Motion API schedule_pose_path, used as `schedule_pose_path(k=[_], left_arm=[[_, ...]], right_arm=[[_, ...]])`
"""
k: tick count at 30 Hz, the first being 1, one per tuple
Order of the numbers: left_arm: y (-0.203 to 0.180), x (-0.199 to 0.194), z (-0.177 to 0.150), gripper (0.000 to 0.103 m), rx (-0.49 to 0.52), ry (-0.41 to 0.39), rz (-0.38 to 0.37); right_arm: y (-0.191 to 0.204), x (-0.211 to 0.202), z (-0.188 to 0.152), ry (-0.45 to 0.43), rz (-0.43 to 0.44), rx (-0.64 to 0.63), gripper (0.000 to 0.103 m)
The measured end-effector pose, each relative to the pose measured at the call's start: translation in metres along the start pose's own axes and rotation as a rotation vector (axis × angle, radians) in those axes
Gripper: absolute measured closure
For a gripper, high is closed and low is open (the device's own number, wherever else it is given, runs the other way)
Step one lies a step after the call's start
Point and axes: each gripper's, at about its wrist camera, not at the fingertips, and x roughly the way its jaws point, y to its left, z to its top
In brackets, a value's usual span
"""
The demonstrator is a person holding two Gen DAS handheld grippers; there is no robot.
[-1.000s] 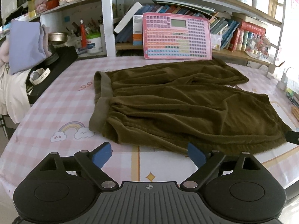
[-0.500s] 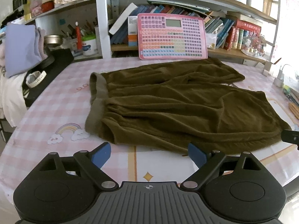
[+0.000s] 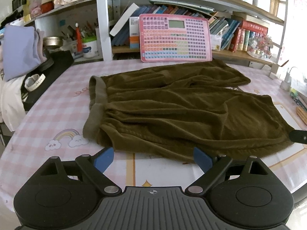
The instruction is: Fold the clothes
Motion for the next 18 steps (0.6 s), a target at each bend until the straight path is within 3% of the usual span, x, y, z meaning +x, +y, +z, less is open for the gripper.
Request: schedule_pose_path(k=[9,18], left_arm=[[-0.010,0.026,0.014,0.011,-0.012,0.036,0.039],[-0.002,0.069,0.064,0.011,-0.065,0.050,0.079]], right_arm=[[-0.009,0.039,0.012,0.052,0.052,-0.009,0.009],[-0.038,0.101,0.077,0.051,0.160,-0.053,0.009]])
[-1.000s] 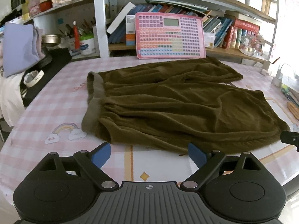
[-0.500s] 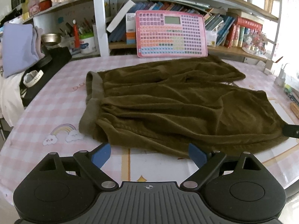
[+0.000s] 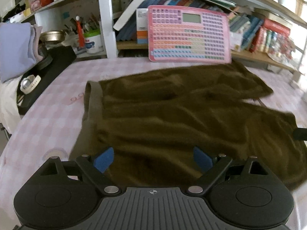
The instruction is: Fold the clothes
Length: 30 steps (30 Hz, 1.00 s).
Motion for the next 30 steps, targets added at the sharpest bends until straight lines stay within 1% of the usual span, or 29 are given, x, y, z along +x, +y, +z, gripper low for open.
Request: schedule_pose_path(k=[5,8,12,15,18,21,22,23,27,28,30], left_arm=[[0.018,0.026,0.039,0.011,-0.024,-0.012,0.047],[0.025,0.041,0.056,0.011,-0.009,-0.014,0.065],[0.032,0.060,0.078,0.011,0.036,-0.034,0.070],[0.038,0.075,0.093,0.011,0.063,-0.045,0.051],[0.046,0.094,0.105,0.011,0.072,-0.029,0.056],[0.054,0.110,0.113,0.011,0.074,-0.015,0.075],[0.056,0.115,0.115,0.011,0.075,-0.015,0.078],[0.058,0.117,0.117,0.011,0.077,-0.021,0.077],[0.063,0.128,0.124,0.012,0.112,-0.023,0.072],[0.064,0.132,0.127,0.014,0.128,-0.019,0.069],[0.064,0.141,0.131,0.018,0.165,-0.004,0.060]], right_arm=[[-0.026,0.043,0.057,0.007,0.076,-0.102,0.009],[-0.041,0.072,0.093,0.016,0.113,-0.171,0.009],[-0.057,0.111,0.145,0.011,0.149,-0.256,0.009],[-0.062,0.139,0.180,0.008,0.177,-0.323,0.009],[-0.064,0.169,0.208,0.016,0.199,-0.373,0.012],[-0.062,0.196,0.225,0.037,0.217,-0.393,0.017],[-0.060,0.204,0.228,0.044,0.224,-0.397,0.021],[-0.059,0.211,0.231,0.047,0.226,-0.403,0.024],[-0.055,0.237,0.241,0.066,0.221,-0.429,0.032],[-0.055,0.243,0.244,0.070,0.219,-0.430,0.034],[-0.055,0.256,0.249,0.082,0.216,-0.433,0.035]])
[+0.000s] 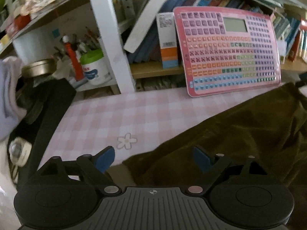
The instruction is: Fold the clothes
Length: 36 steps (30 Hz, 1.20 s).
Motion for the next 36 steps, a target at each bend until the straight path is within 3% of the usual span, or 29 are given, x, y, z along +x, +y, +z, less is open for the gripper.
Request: schedule_pose_path(k=[11,17,20,22,23,24,25,28,29,31,36], left_arm=[[0.002,0.052,0.007,0.020,0.155,0.112,-0.066],[0.016,0.063,0.004,0.017,0.117,0.117,-0.116],[0.024,0.067,0.004,0.019,0.070,0.126,-0.158],[0.031,0.070,0.005,0.029,0.012,0.144,-0.203],[0.032,0.070,0.006,0.032,0.002,0.150,-0.222],[0.031,0.069,0.007,0.044,0.013,0.150,-0.236],[0.028,0.067,0.008,0.064,0.031,0.150,-0.253],[0.014,0.058,0.013,0.095,0.100,0.146,-0.253],[0.010,0.054,0.014,0.100,0.130,0.131,-0.230],[0.010,0.041,0.015,0.100,0.138,0.072,-0.195],[0.014,-0.006,0.013,0.100,0.124,-0.072,-0.193]], right_arm=[[-0.022,0.046,0.002,0.089,0.057,-0.003,0.046],[-0.024,0.050,0.000,0.086,0.085,-0.026,0.050],[-0.024,0.049,0.000,0.079,0.097,-0.028,0.060],[-0.023,0.048,0.001,0.082,0.098,-0.015,0.078],[-0.023,0.047,0.002,0.086,0.100,-0.005,0.082],[-0.023,0.046,0.001,0.093,0.105,0.004,0.088],[-0.021,0.044,0.001,0.099,0.108,0.018,0.091],[-0.018,0.032,-0.002,0.084,0.078,0.050,0.094],[-0.017,0.026,-0.002,0.059,0.063,0.059,0.094],[-0.014,0.005,-0.002,-0.017,0.033,0.082,0.095],[0.003,-0.055,-0.007,-0.161,-0.041,0.070,0.095]])
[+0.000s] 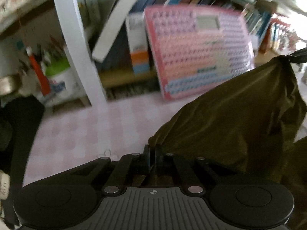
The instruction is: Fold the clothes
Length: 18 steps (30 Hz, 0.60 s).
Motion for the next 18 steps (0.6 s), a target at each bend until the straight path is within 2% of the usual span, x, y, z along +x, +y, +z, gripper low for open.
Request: schedule_pose_path(k=[4,9,11,14,18], left_arm=[[-0.011,-0.044,-0.006,0.100,0.035,-0.114,0.008],[-0.029,-0.099,-0.027,0.101,0.067,-0.239,0.010],[-0.034,-0.114,-0.043,0.101,0.060,-0.246,-0.020],[-0.042,-0.134,-0.068,0.101,0.047,-0.247,-0.066],[-0.049,-0.138,-0.106,0.097,0.006,-0.179,-0.098]], right_arm=[[0.013,-0.059,-0.009,-0.117,-0.066,0.030,0.095],[0.044,-0.140,-0.044,-0.226,-0.153,0.065,0.095],[0.058,-0.168,-0.063,-0.239,-0.180,0.087,0.095],[0.077,-0.199,-0.099,-0.214,-0.197,0.132,0.095],[0.097,-0.224,-0.157,-0.144,-0.231,0.183,0.095]])
